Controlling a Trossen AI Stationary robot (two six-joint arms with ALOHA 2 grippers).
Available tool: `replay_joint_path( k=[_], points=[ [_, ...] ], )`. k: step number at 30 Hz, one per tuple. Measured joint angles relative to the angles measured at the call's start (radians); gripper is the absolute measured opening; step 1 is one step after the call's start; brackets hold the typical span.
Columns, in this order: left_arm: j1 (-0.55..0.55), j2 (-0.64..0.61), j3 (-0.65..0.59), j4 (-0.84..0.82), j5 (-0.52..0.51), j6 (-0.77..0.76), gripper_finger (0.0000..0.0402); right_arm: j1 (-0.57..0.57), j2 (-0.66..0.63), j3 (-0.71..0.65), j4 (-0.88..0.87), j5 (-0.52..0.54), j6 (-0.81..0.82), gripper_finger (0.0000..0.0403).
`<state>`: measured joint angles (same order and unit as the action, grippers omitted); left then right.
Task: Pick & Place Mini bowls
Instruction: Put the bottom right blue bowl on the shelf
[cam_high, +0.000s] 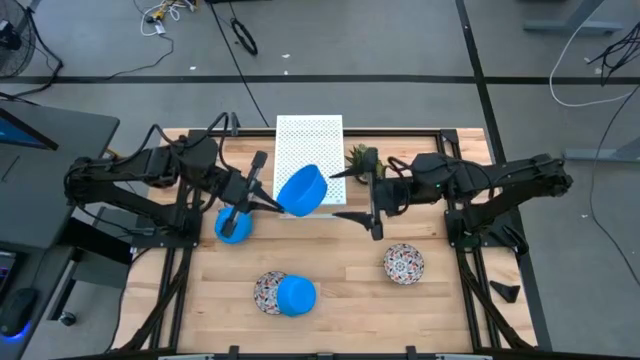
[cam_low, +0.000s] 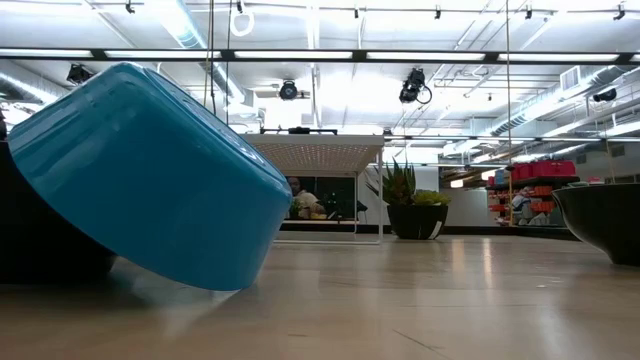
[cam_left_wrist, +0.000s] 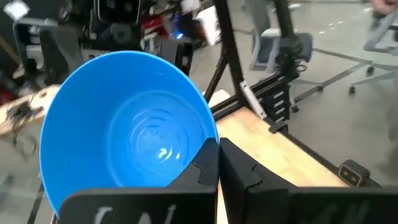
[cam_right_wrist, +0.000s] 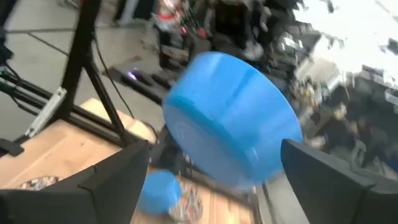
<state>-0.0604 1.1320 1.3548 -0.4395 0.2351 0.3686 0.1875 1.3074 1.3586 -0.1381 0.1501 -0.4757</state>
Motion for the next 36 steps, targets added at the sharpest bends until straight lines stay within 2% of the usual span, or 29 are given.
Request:
replay_joint_path(
  k=[8, 15, 19, 26, 32, 34, 36],
  points=[
    [0.003, 0.005, 0.000, -0.068, -0.188, -0.138, 0.0002, 0.000, -0.073, 0.000, -0.109, 0.165, 0.230, 0.0358],
    [0.003, 0.044, 0.000, -0.149, -0.332, -0.319, 0.0002, 0.000, -0.132, 0.000, -0.139, 0.235, 0.381, 0.0354],
    [0.006, 0.077, 0.000, -0.188, -0.388, -0.416, 0.0002, -0.001, -0.163, 0.000, -0.148, 0.236, 0.461, 0.0354],
    [0.059, 0.128, 0.001, -0.213, -0.403, -0.607, 0.0002, 0.000, -0.214, 0.001, -0.177, 0.235, 0.567, 0.0354],
    [0.118, 0.166, 0.000, -0.273, -0.441, -0.733, 0.0002, -0.001, -0.237, 0.001, -0.187, 0.235, 0.573, 0.0354],
    [0.143, 0.191, 0.024, -0.282, -0.442, -0.764, 0.0002, 0.000, -0.241, 0.001, -0.197, 0.234, 0.573, 0.0354],
    [0.172, 0.226, 0.068, -0.365, -0.442, -0.777, 0.0002, 0.000, -0.244, 0.001, -0.196, 0.234, 0.573, 0.0354]
  ],
)
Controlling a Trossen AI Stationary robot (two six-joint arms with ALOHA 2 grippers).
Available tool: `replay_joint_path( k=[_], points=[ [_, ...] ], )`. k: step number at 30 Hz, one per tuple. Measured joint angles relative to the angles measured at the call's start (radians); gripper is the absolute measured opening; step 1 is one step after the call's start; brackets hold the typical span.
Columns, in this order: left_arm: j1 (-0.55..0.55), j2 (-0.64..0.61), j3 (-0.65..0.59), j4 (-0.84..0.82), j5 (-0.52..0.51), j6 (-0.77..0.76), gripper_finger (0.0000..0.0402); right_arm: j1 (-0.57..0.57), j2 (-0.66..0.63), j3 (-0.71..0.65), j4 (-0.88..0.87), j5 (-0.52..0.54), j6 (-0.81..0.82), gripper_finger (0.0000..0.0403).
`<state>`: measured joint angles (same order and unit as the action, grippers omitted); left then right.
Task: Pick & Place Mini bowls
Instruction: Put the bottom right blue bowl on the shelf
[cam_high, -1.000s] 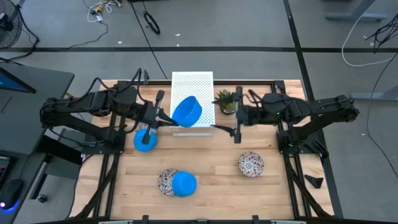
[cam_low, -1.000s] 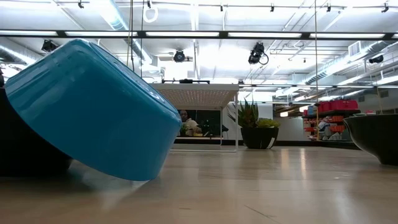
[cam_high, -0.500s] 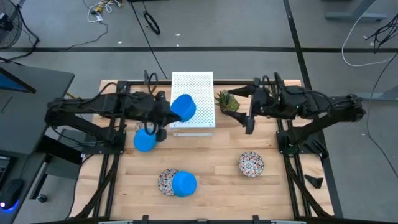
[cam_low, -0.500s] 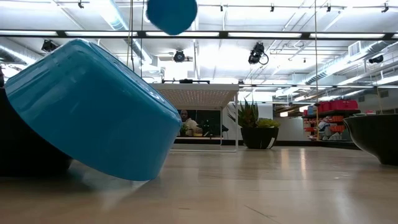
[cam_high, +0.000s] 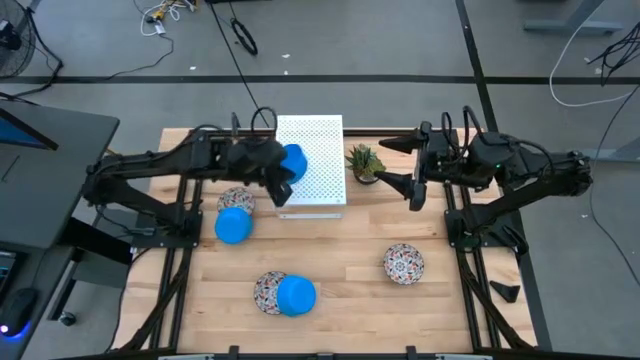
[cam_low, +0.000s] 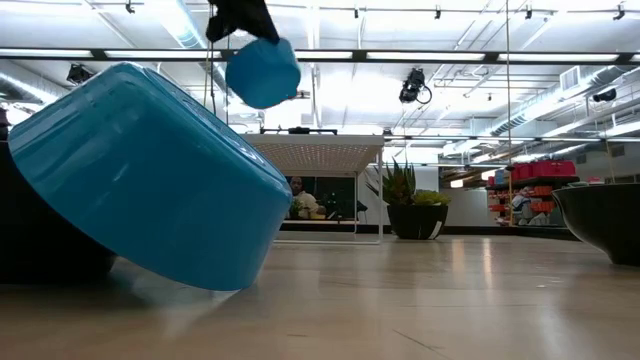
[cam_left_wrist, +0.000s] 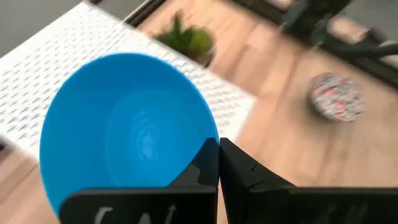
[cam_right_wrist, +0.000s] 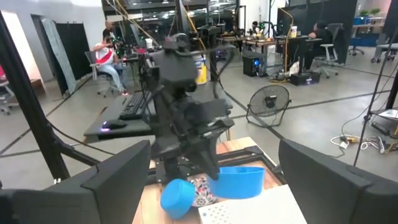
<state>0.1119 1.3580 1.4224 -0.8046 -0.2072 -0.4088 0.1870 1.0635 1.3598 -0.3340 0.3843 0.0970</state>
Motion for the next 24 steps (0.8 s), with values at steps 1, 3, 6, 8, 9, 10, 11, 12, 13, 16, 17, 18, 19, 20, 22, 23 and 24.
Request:
replay_joint_path(
  k=[1, 3, 6, 8, 9, 10, 11, 12, 13, 16, 17, 18, 19, 20, 22, 23, 24],
  points=[
    [0.013, 0.023, 0.030, -0.020, -0.002, 0.000, 0.0002, 0.000, -0.002, 0.000, -0.006, 0.000, 0.000, 0.0354],
    [0.047, 0.073, 0.098, -0.093, -0.002, 0.004, 0.0002, 0.000, -0.003, 0.000, -0.006, -0.005, -0.003, 0.0354],
    [0.096, 0.152, 0.204, -0.171, 0.010, 0.027, 0.0002, 0.000, -0.005, 0.000, -0.008, -0.010, -0.004, 0.0354],
    [0.127, 0.207, 0.273, -0.237, 0.028, 0.047, 0.0002, 0.000, -0.006, 0.000, -0.011, -0.010, -0.004, 0.0354],
    [0.145, 0.231, 0.304, -0.250, 0.039, 0.055, 0.0002, 0.000, -0.006, 0.000, -0.014, -0.010, -0.006, 0.0354],
    [0.161, 0.256, 0.333, -0.262, 0.044, 0.061, 0.0002, 0.000, -0.006, 0.000, -0.015, -0.010, -0.008, 0.0354],
    [0.173, 0.279, 0.362, -0.280, 0.045, 0.062, 0.0002, 0.000, -0.006, 0.000, -0.015, -0.010, -0.008, 0.0354],
    [0.185, 0.300, 0.388, -0.291, 0.049, 0.067, 0.0002, 0.000, -0.006, 0.000, -0.019, -0.010, -0.008, 0.0354],
    [0.199, 0.319, 0.413, -0.296, 0.051, 0.079, 0.0002, 0.000, -0.006, 0.000, -0.022, -0.010, -0.008, 0.0354],
    [0.233, 0.379, 0.489, -0.310, 0.054, 0.106, 0.0002, 0.000, -0.006, 0.000, -0.021, -0.010, -0.008, 0.0354],
    [0.244, 0.399, 0.515, -0.314, 0.054, 0.109, 0.0002, 0.000, -0.006, 0.000, -0.020, -0.010, -0.008, 0.0354],
    [0.253, 0.419, 0.538, -0.320, 0.054, 0.116, 0.0002, 0.000, -0.006, 0.000, -0.021, -0.010, -0.008, 0.0354],
    [0.259, 0.440, 0.562, -0.320, 0.054, 0.126, 0.0002, 0.000, -0.006, 0.000, -0.021, -0.010, -0.010, 0.0354],
    [0.266, 0.458, 0.585, -0.320, 0.054, 0.133, 0.0002, 0.000, -0.006, 0.000, -0.020, -0.010, -0.013, 0.0354],
    [0.278, 0.497, 0.625, -0.324, 0.054, 0.149, 0.0002, 0.000, -0.006, 0.000, -0.019, -0.010, -0.032, 0.0354],
    [0.283, 0.515, 0.644, -0.325, 0.054, 0.155, 0.0002, 0.000, -0.006, 0.000, -0.019, -0.010, -0.043, 0.0354],
    [0.287, 0.535, 0.664, -0.331, 0.054, 0.161, 0.0002, 0.000, -0.006, 0.000, -0.020, -0.010, -0.052, 0.0354]
  ],
)
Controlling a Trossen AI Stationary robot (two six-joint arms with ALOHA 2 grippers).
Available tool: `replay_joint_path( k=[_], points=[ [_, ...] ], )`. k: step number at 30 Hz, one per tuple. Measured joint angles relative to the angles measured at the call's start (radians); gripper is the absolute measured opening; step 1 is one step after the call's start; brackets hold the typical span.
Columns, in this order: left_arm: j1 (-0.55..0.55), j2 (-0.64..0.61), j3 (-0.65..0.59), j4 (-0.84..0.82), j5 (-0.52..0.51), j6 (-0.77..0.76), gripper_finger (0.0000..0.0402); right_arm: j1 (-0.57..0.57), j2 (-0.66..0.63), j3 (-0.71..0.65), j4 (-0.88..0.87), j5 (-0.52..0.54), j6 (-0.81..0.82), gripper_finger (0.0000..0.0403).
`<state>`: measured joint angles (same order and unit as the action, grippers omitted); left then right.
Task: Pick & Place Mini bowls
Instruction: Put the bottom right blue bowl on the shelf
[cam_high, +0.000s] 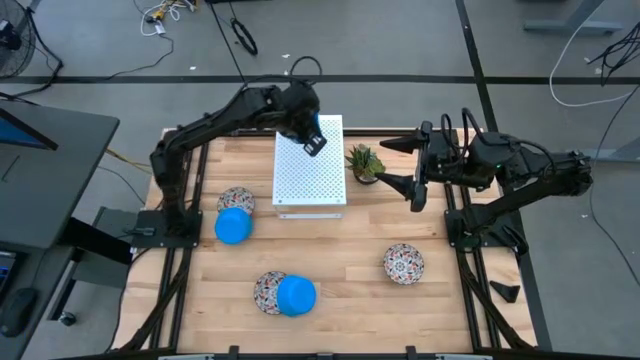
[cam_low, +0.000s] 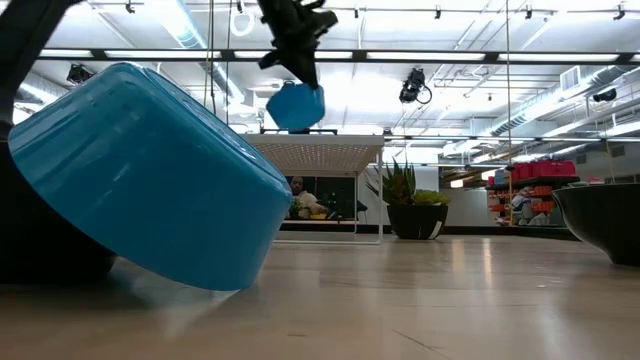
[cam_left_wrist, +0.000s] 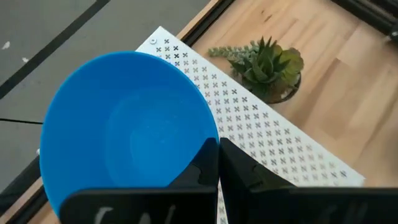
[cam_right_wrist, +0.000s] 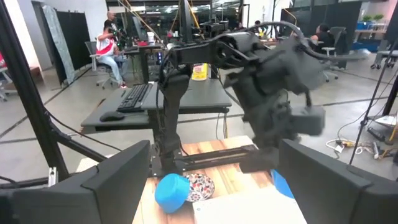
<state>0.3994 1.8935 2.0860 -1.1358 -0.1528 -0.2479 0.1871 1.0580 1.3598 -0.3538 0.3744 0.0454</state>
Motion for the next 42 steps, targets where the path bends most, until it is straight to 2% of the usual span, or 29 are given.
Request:
replay_joint_path(
  k=[7, 13, 22, 30, 36, 42],
  points=[
    [0.019, 0.105, 0.088, -0.010, 0.001, 0.035, 0.0002, 0.000, 0.000, 0.000, 0.000, 0.000, -0.031, 0.0354],
    [0.044, 0.154, 0.090, -0.034, -0.004, 0.035, 0.0002, 0.000, 0.000, 0.000, 0.000, 0.000, -0.054, 0.0354],
    [0.034, 0.217, 0.086, -0.024, -0.075, 0.061, 0.0002, 0.000, 0.000, 0.000, -0.001, 0.000, -0.056, 0.0354],
    [0.024, 0.236, 0.084, 0.012, -0.074, 0.103, 0.0003, 0.000, 0.000, 0.000, -0.007, 0.000, -0.057, 0.0354],
    [0.023, 0.242, 0.085, 0.002, -0.032, 0.107, 0.0030, 0.000, 0.000, 0.000, -0.007, 0.000, -0.056, 0.0354],
    [0.024, 0.242, 0.085, 0.002, -0.027, 0.103, 0.0037, 0.000, 0.000, 0.000, -0.008, 0.000, -0.056, 0.0354]
  ],
)
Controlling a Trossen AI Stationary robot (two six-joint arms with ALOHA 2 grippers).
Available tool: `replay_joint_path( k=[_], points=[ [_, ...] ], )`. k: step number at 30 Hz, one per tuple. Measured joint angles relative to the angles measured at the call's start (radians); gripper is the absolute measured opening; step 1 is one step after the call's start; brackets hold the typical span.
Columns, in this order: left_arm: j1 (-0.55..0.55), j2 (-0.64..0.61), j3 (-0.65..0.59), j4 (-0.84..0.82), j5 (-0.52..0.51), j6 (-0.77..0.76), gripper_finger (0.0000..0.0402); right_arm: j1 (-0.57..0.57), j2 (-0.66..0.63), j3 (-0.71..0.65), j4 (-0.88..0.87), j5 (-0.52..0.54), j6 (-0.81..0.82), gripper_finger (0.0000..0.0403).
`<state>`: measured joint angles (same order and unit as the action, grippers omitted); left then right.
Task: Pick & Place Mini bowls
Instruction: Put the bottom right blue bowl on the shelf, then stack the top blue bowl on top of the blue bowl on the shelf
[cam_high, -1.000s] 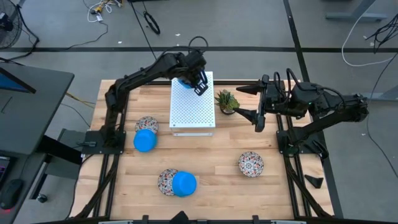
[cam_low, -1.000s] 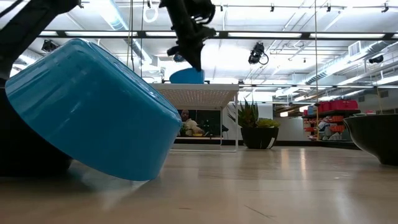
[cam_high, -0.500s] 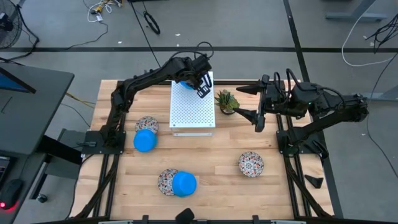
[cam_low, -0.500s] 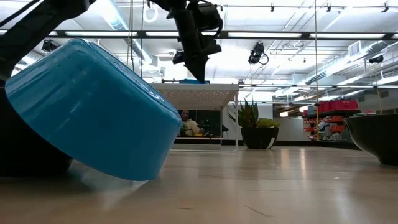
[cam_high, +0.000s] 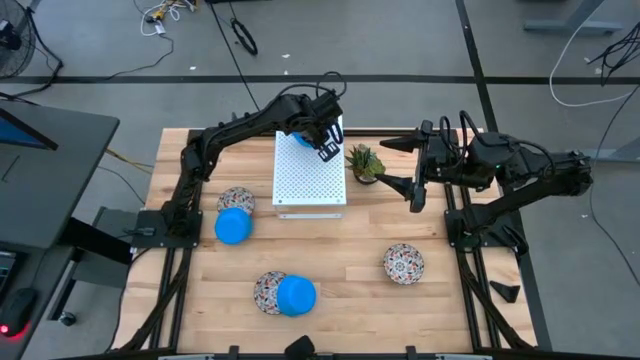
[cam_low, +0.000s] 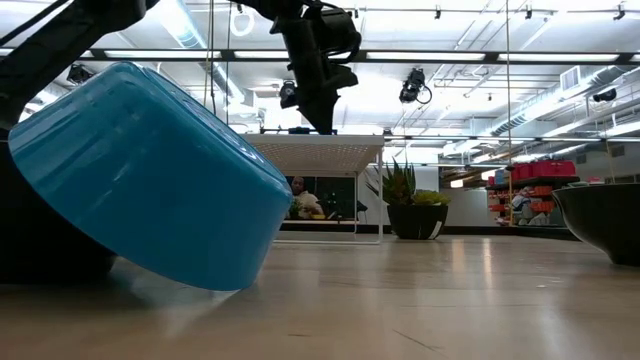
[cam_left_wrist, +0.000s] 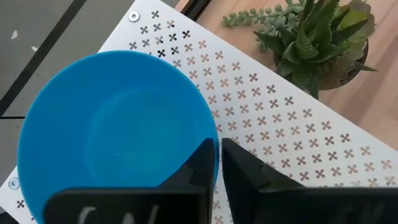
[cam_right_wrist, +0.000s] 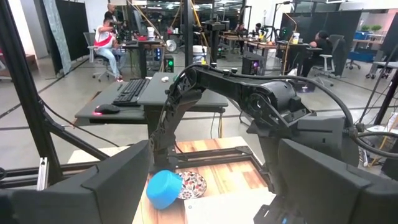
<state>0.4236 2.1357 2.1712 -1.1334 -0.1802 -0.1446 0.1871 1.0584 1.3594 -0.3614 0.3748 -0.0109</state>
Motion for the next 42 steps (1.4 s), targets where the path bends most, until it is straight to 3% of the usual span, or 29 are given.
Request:
replay_joint_path(
  k=[5, 14, 19, 31, 42],
  points=[
    [0.001, 0.000, 0.000, -0.001, 0.001, 0.000, 0.0061, 0.000, 0.000, 0.000, -0.009, 0.000, 0.000, 0.0354],
    [0.006, 0.000, 0.000, -0.009, 0.015, -0.004, 0.0173, 0.000, 0.000, 0.000, -0.016, 0.000, 0.002, 0.0354],
    [0.007, 0.000, 0.000, -0.009, 0.078, -0.006, 0.0209, 0.000, 0.000, 0.000, -0.016, 0.000, 0.000, 0.0354],
    [0.009, -0.058, 0.003, -0.021, 0.103, 0.011, 0.0225, 0.000, 0.000, 0.000, -0.024, 0.000, -0.033, 0.0354],
    [0.020, -0.126, 0.078, -0.271, 0.363, 0.194, 0.0225, 0.000, 0.000, 0.000, -0.052, 0.000, -0.035, 0.0354]
  ],
)
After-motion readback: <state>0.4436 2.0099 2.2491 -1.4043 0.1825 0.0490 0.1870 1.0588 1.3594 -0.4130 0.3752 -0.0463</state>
